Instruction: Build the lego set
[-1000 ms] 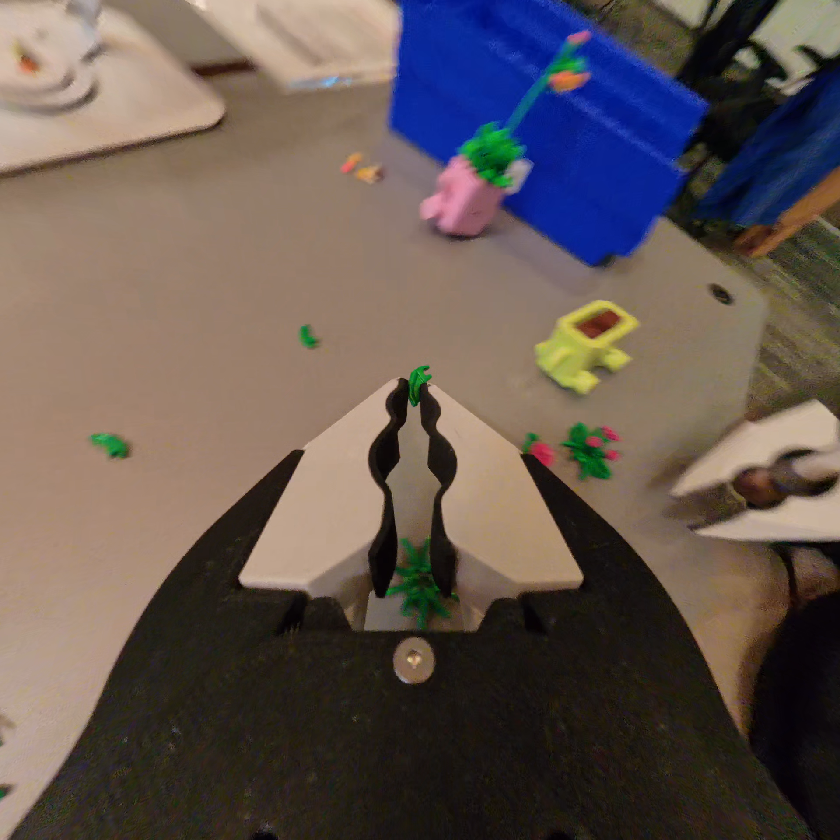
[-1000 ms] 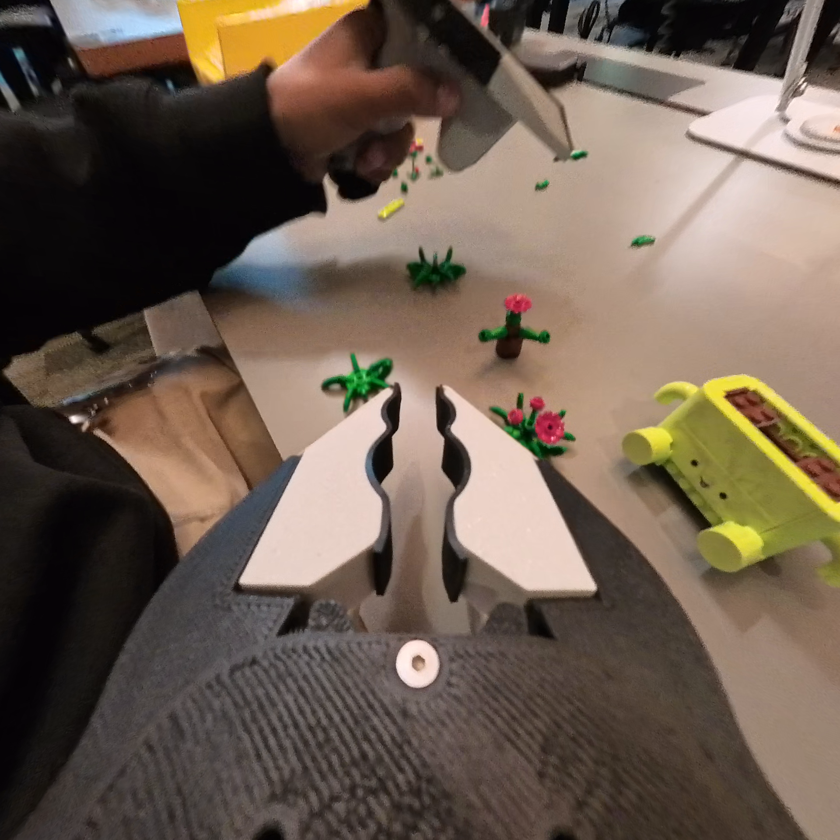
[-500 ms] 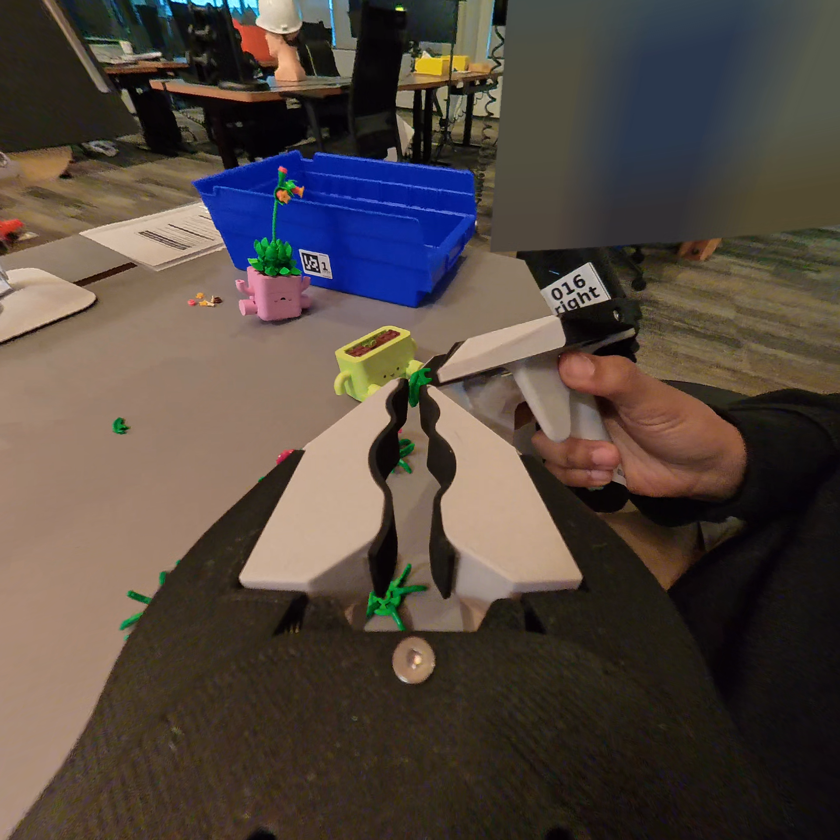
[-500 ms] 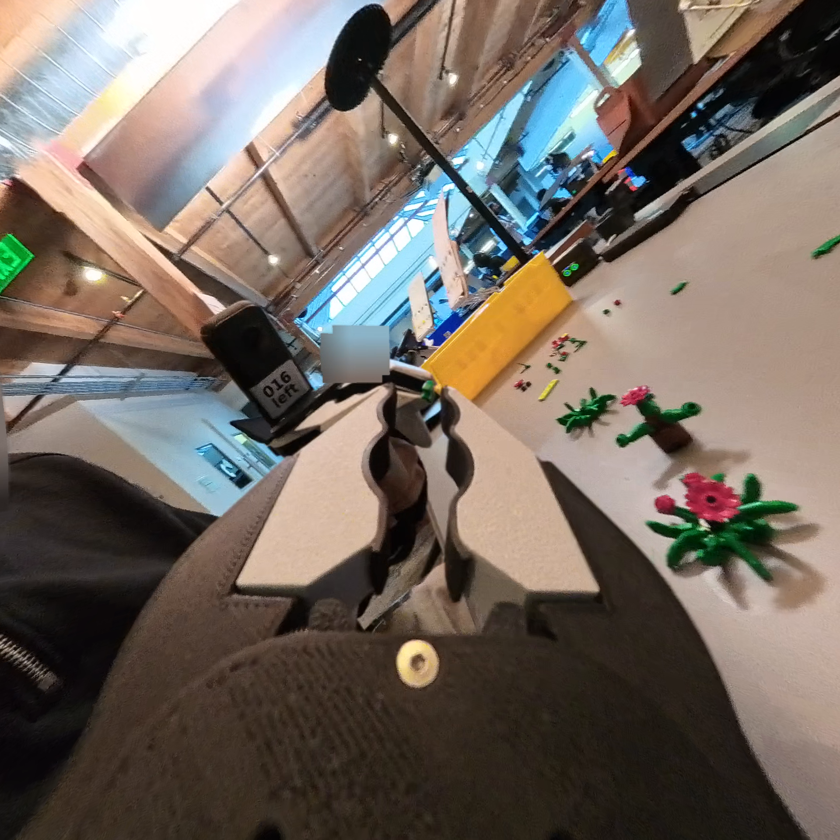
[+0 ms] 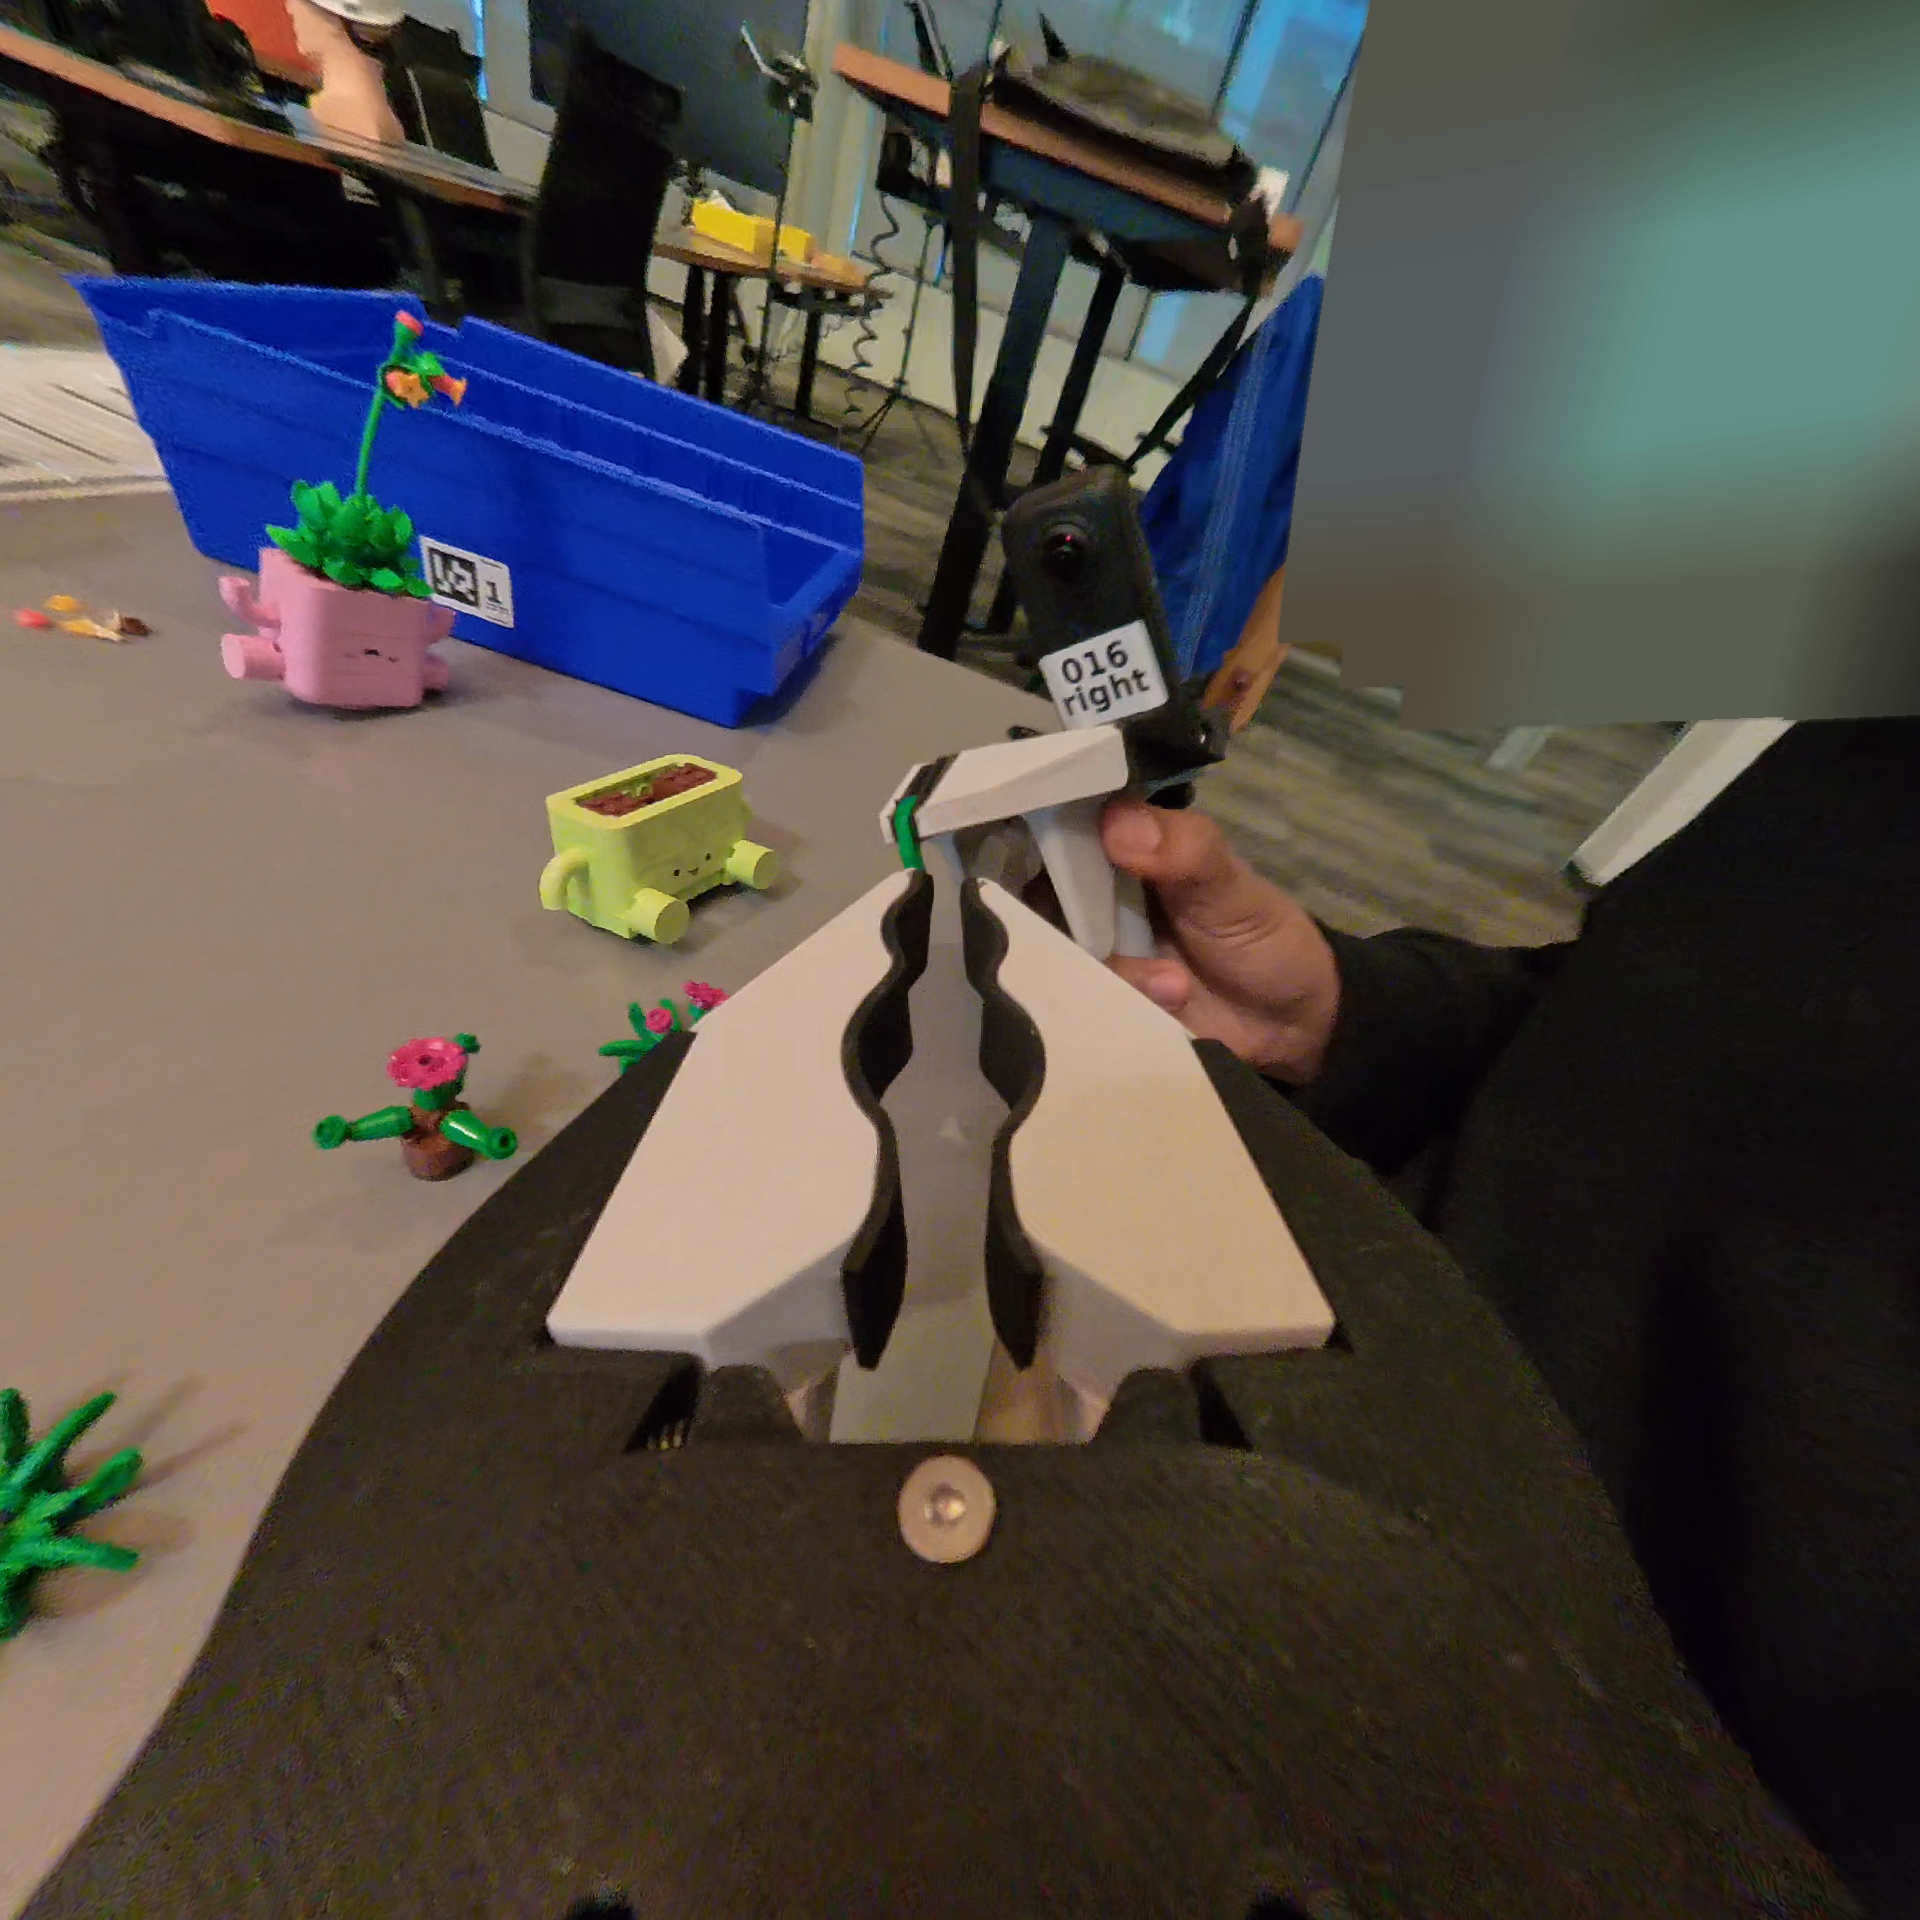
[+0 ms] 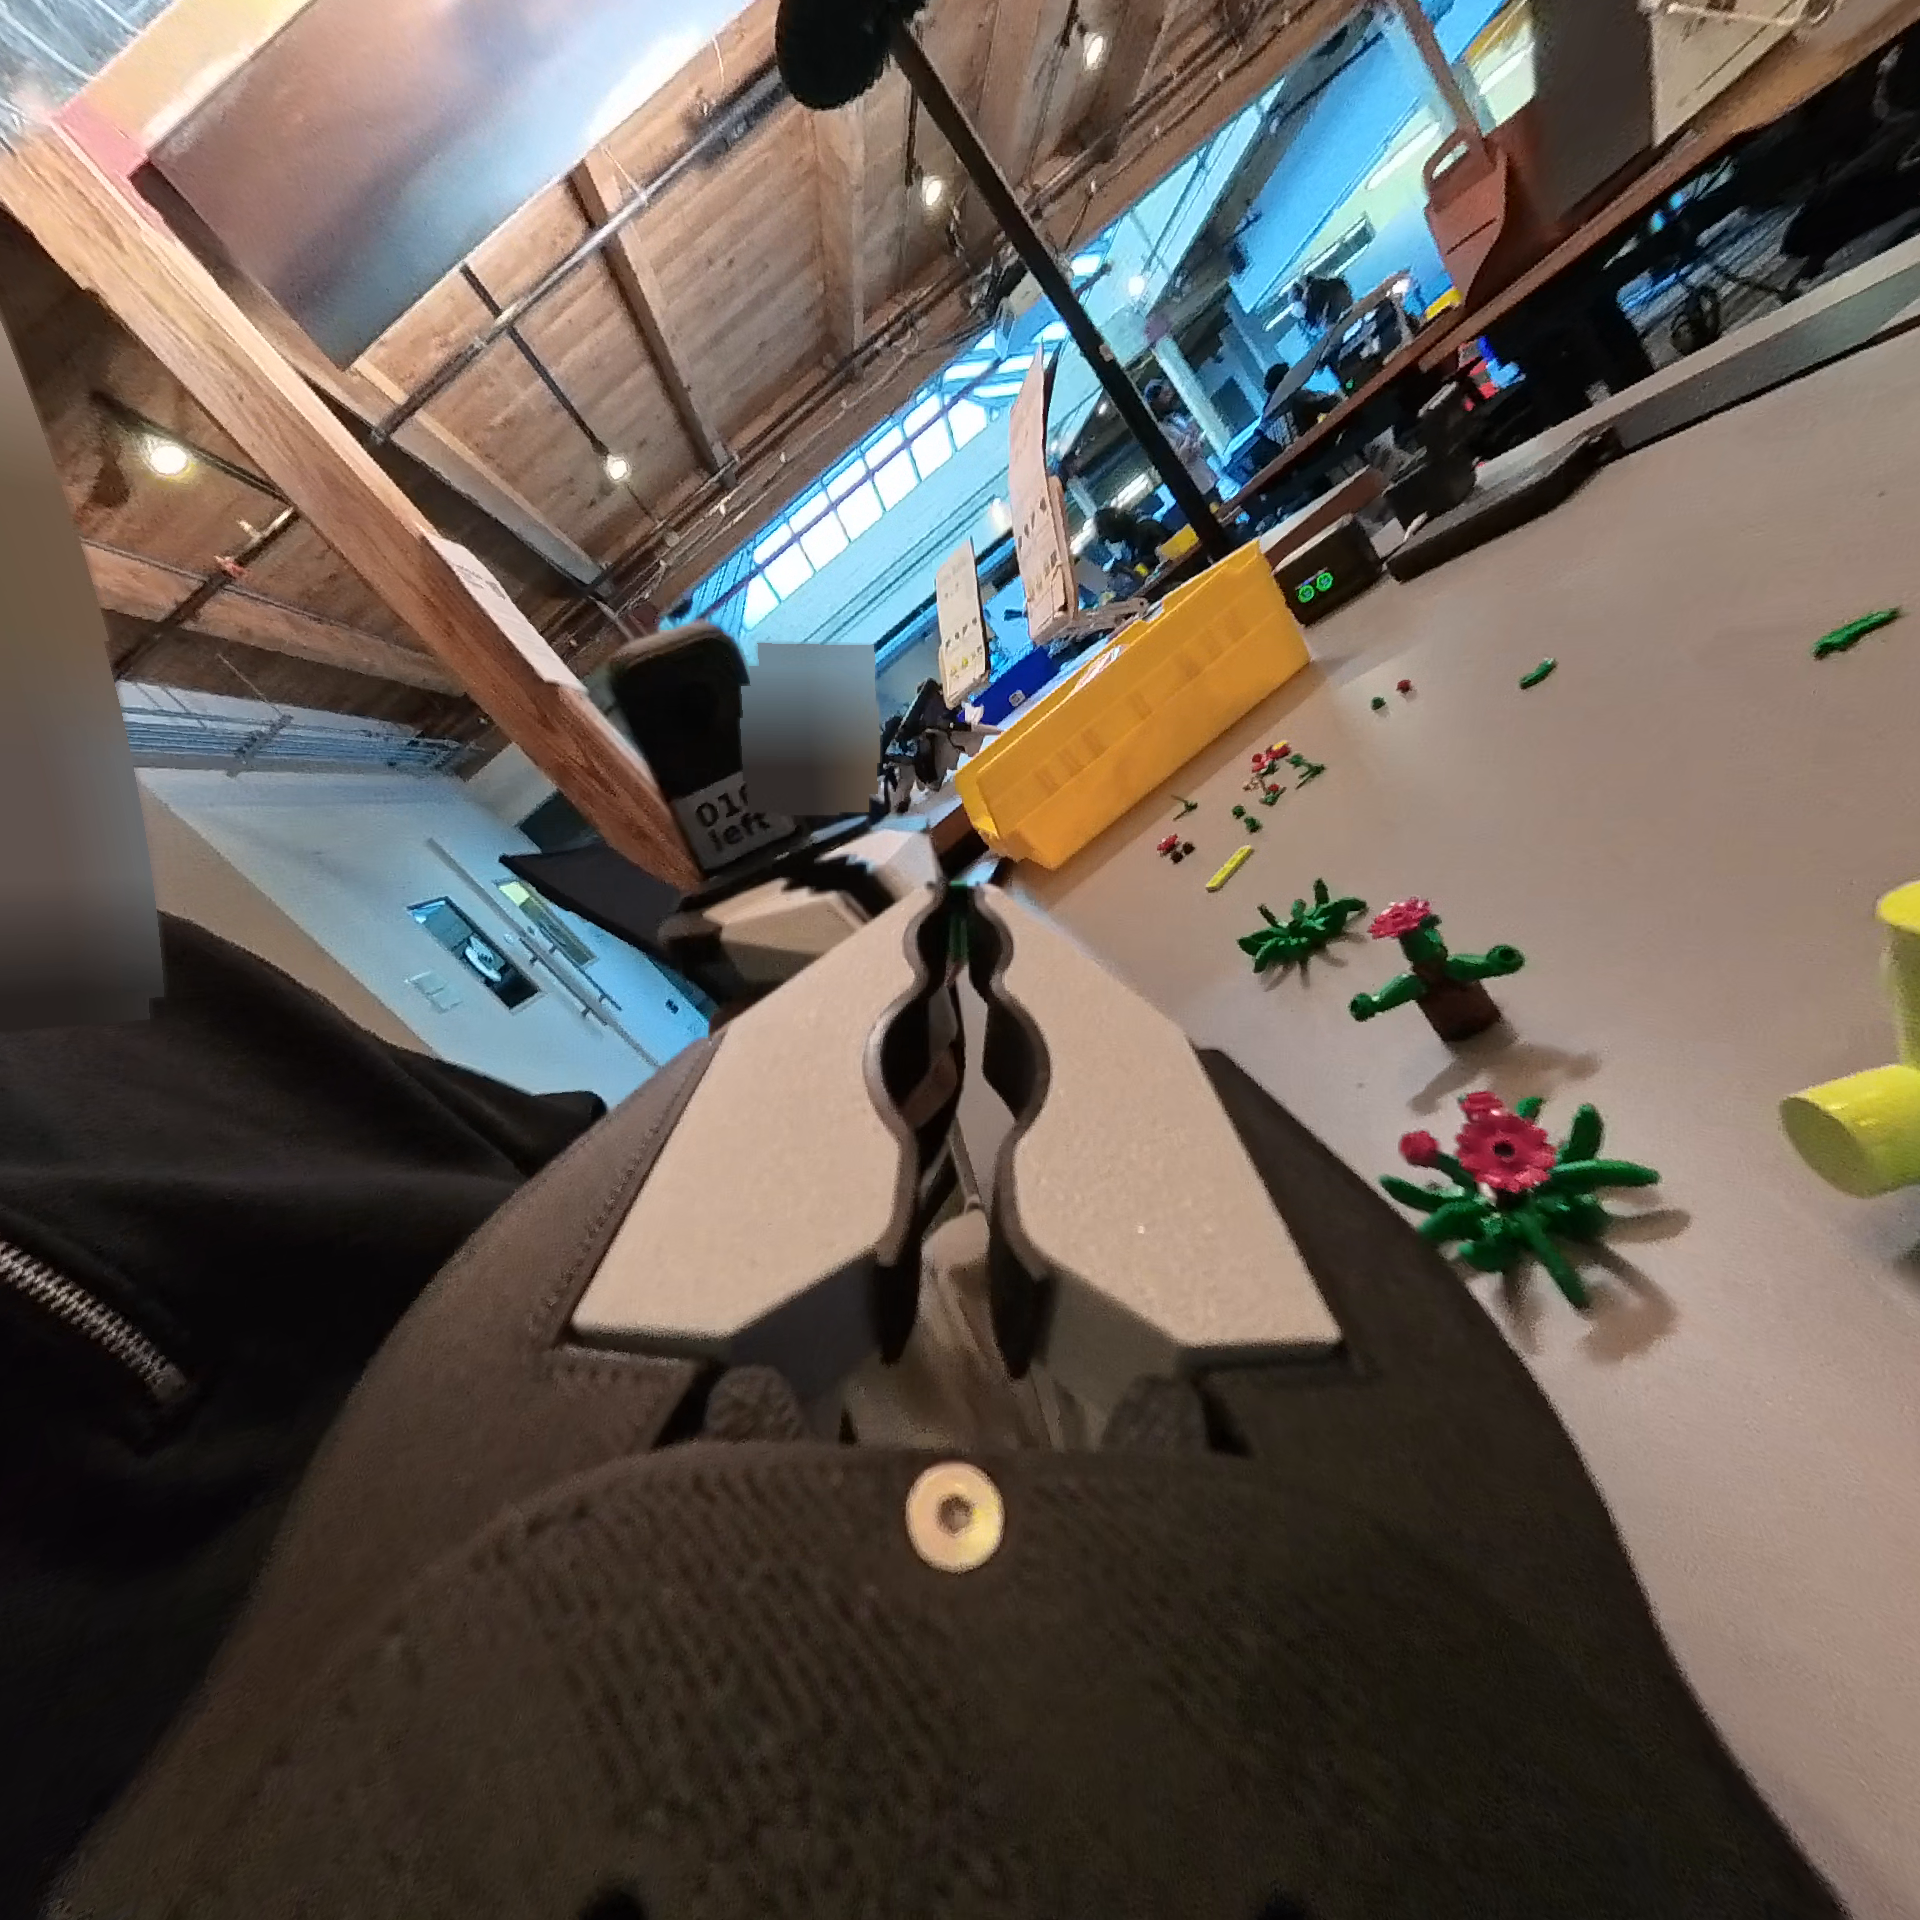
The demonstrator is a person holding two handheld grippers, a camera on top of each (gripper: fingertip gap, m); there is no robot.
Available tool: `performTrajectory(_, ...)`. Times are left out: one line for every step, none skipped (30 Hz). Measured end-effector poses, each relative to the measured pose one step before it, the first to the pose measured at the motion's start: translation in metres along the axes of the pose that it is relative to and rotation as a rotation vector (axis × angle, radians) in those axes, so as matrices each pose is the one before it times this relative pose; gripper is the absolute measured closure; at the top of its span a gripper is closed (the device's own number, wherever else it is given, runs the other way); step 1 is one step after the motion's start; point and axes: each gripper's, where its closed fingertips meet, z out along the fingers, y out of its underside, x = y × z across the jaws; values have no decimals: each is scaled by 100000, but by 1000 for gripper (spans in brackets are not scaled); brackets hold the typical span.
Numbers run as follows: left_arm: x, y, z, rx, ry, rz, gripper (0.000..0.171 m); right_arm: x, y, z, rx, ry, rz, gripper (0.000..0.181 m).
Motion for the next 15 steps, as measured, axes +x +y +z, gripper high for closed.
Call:
performTrajectory(-33, -17, -79, 408, 2237, -3896, 167, 79, 179, -77, -1632, -330, -535, 181)
performTrajectory(-113, 168, 22, -644, 1612, -3757, 166, 113, 75, -69, -669, 350, -706, 181)
performTrajectory(-222, 314, 113, -1424, 555, -3283, 164, -83, -3, -15, -16, -793, -372, 181)
performTrajectory(-138, 384, 192, -1757, 783, -2663, 164, -241, 5, 85, -38, -1885, 331, 181)
performTrajectory(29, 310, 195, -1138, 1574, -2159, 164, -77, 57, 120, -146, -767, 516, 181)
performTrajectory(91, 136, 167, -77, 1623, -2002, 163, -54, 151, 150, -533, -609, 114, 181)
performTrajectory(108, 15, 103, 570, 1315, -1880, 166, -84, 245, 161, -1063, -654, -104, 181)
performTrajectory(-131, -33, 46, 660, -534, -1803, 170, -1, 188, 134, -707, 12, -359, 181)
performTrajectory(-15, -10, 6, 302, 1, -1034, 170, -8, -6, 66, 458, 170, -405, 181)
performTrajectory(6, 6, 19, -118, 22, -1326, 170, -13, -49, 13, 417, 20, -497, 181)
performTrajectory(-48, 98, 71, -710, -313, -1264, 170, 38, -2, 21, -15, 238, -352, 181)
performTrajectory(-49, 77, 102, -410, -354, -787, 170, 95, 4, 48, 235, 547, -315, 181)
performTrajectory(39, 73, 124, -47, 197, -434, 170, 27, 3, 78, 650, 107, -302, 181)
performTrajectory(61, 69, 125, 194, 454, -678, 169, -47, -2, 88, 738, -348, -251, 181)
performTrajectory(-9, 27, 72, 400, 91, -905, 169, 3, 39, 83, 430, 13, -104, 181)
